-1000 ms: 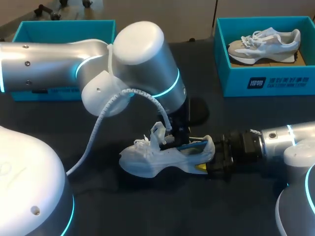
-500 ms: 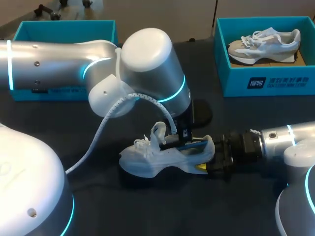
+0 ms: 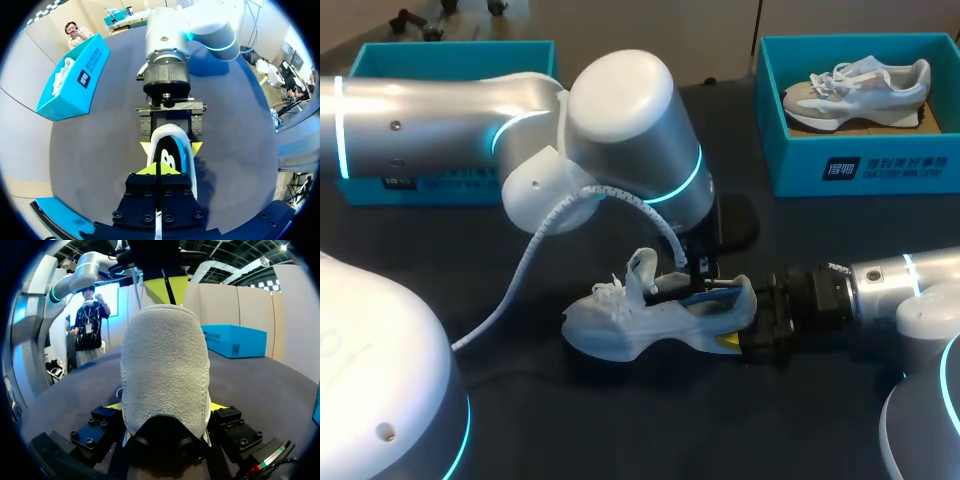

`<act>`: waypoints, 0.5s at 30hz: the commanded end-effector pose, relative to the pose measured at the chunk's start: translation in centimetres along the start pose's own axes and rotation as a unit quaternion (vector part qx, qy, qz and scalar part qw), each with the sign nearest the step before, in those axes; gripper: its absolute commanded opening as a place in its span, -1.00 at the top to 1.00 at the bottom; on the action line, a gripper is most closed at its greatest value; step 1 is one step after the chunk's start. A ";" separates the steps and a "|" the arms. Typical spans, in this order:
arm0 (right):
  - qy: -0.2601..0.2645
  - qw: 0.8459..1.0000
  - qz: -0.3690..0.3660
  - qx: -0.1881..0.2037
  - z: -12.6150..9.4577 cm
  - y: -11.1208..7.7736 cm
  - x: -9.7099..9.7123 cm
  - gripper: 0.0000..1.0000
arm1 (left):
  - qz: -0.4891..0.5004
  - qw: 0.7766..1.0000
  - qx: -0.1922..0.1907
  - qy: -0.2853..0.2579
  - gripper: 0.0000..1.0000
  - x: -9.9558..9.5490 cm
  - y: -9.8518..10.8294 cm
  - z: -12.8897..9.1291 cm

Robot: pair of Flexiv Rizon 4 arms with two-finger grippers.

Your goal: Take the shoe out of the shoebox, open the shoe tongue, remove and reinsert the insole, then place the shoe into the shoebox

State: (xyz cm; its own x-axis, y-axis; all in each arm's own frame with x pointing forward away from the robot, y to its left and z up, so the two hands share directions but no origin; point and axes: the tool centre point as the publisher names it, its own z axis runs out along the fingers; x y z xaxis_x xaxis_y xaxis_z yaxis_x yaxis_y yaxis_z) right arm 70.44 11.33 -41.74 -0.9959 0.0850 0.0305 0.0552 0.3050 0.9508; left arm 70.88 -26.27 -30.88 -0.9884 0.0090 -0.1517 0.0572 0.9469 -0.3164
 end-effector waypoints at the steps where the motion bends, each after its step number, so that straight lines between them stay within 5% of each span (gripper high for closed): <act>1: -0.001 1.000 0.000 0.002 0.1 0.1 0.0 1.00 | -0.001 1.000 0.004 -0.011 1.00 0.9 0.8 -2.3; 15: -0.001 1.000 0.000 0.002 0.1 0.1 0.0 1.00 | -0.004 1.000 0.009 -0.020 0.89 2.7 1.6 -4.1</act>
State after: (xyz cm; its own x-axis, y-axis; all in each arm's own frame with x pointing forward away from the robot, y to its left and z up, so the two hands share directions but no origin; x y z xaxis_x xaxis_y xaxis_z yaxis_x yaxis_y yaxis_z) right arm 70.44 11.32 -41.74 -0.9959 0.0851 0.0305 0.0552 0.3050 0.9507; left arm 68.01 -24.08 -28.30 -0.9831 -0.0108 -0.1825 0.0511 0.9422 -0.3310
